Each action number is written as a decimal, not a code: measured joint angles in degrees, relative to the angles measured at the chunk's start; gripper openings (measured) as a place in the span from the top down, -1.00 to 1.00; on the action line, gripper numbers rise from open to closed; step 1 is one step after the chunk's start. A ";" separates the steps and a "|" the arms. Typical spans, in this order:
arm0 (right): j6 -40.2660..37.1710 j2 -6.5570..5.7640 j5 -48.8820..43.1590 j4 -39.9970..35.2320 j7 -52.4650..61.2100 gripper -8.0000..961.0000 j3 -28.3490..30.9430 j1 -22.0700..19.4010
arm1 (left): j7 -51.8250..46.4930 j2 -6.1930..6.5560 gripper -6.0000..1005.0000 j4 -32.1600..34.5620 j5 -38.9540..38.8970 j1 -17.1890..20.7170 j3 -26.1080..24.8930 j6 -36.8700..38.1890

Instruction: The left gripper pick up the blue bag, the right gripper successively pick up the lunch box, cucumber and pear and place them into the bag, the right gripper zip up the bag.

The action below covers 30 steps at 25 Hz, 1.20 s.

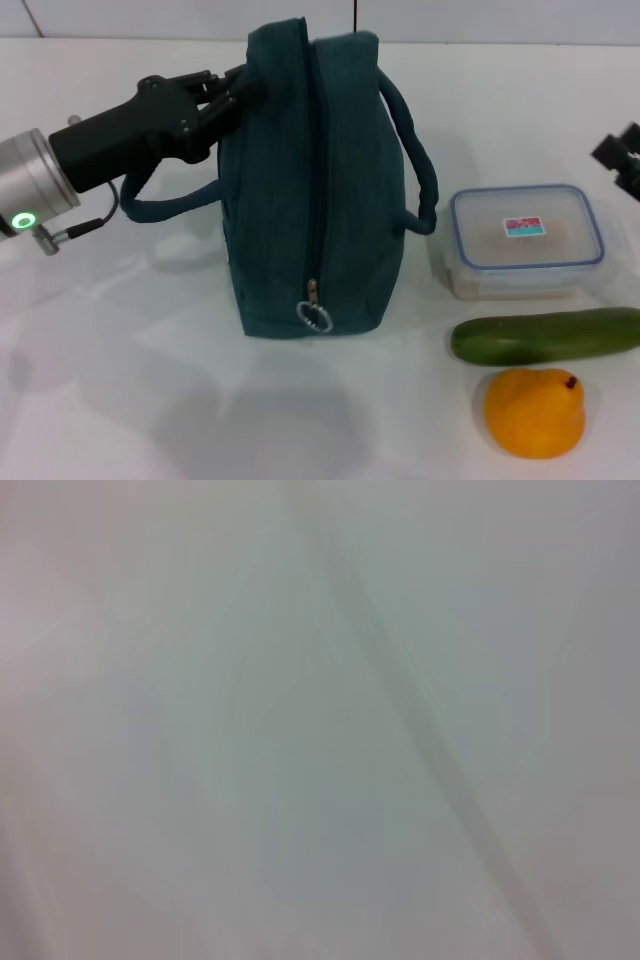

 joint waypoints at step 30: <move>13.01 0.79 3.97 17.41 9.61 -0.81 8.60 -1.12 | 7.27 -0.05 0.75 4.97 0.54 -0.25 0.00 -5.13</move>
